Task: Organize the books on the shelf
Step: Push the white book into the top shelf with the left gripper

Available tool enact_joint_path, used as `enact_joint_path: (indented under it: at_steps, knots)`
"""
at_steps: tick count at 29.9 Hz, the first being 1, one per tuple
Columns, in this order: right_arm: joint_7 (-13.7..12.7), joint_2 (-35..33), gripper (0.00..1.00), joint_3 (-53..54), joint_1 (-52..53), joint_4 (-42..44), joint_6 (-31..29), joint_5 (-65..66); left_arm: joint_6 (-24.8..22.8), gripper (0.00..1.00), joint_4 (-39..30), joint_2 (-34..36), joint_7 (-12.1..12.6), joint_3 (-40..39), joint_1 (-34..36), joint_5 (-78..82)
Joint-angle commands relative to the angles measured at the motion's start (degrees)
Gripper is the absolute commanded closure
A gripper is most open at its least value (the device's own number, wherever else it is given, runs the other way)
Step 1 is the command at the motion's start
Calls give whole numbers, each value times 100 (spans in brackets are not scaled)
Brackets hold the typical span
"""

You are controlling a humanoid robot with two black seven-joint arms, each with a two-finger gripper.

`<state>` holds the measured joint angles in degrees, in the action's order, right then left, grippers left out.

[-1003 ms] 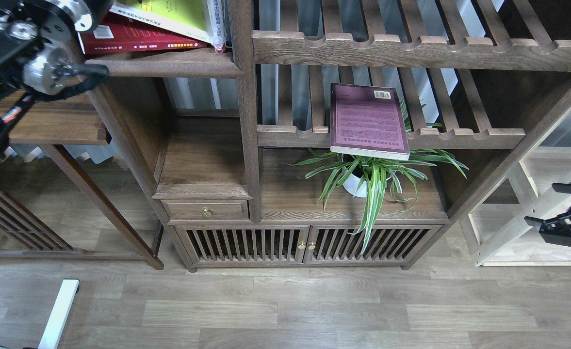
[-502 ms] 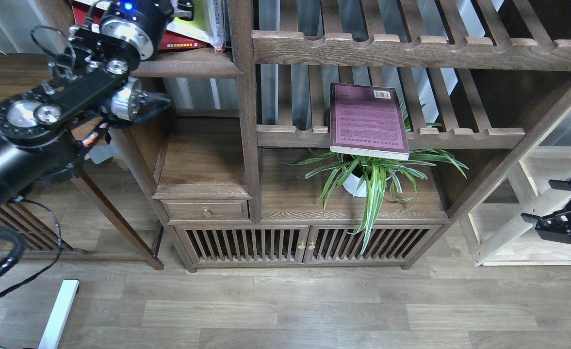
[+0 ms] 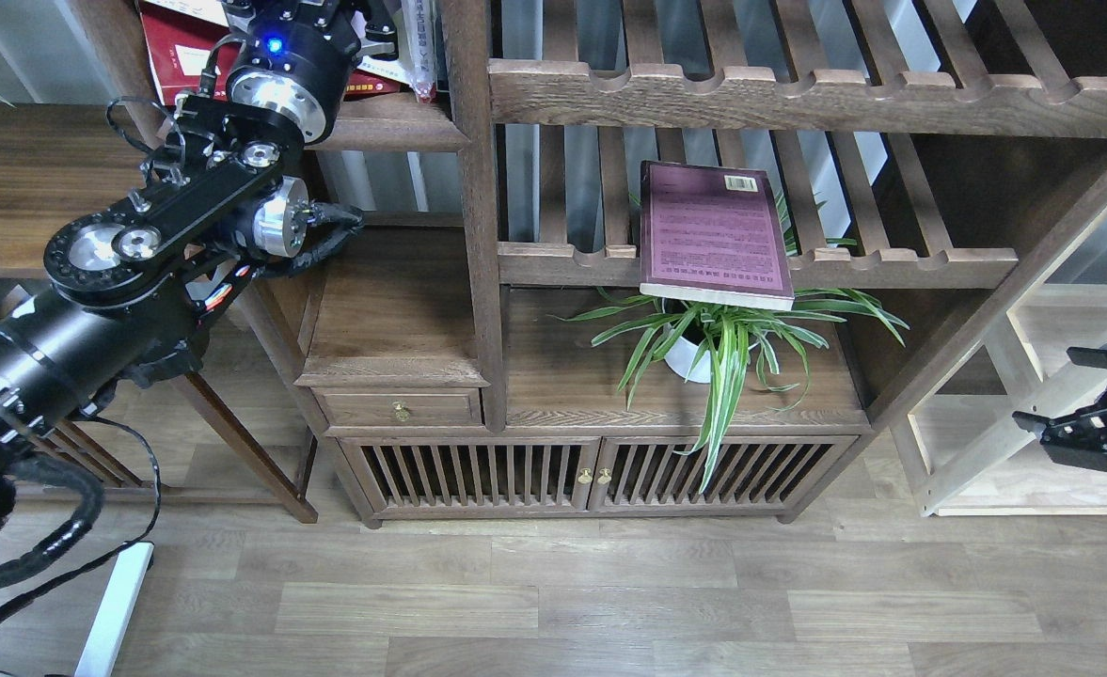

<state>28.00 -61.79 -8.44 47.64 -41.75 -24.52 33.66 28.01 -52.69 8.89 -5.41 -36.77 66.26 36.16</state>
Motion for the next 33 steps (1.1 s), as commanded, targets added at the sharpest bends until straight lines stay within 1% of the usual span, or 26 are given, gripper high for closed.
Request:
enact_joint_path:
  at_steps: [1,10,16,19,23,26,28,29,31,33]
  knots:
    - [0,0,0,0,0,0,0,0,-1,100,118,-151,-31,-155,-16,-13]
    - [0,0,0,0,0,0,0,0,-1,100,267,-309,-39,-147,-51,-4]
    - [0,9,0,9,0,0,-9,0,-1,100,347,-371,57,-103,-51,-13]
    - [0,9,0,9,0,0,-9,0,-1,95,347,-371,110,-85,-60,-13]
    - [0,0,0,9,0,0,-9,0,-1,83,347,-423,198,-76,-122,-13]
    - [0,0,0,9,0,0,-9,0,-1,66,338,-441,259,-76,-131,-13]
    - [0,0,0,9,9,0,-18,0,-1,48,321,-432,364,-76,-131,-22]
    - [0,0,0,9,9,0,-18,0,-1,35,303,-424,391,-76,-122,-22]
    - [0,0,0,9,9,-9,-18,0,-1,27,285,-424,400,-76,-122,-22]
    - [0,-8,0,9,0,-9,-18,0,-1,24,268,-415,400,-76,-113,-22]
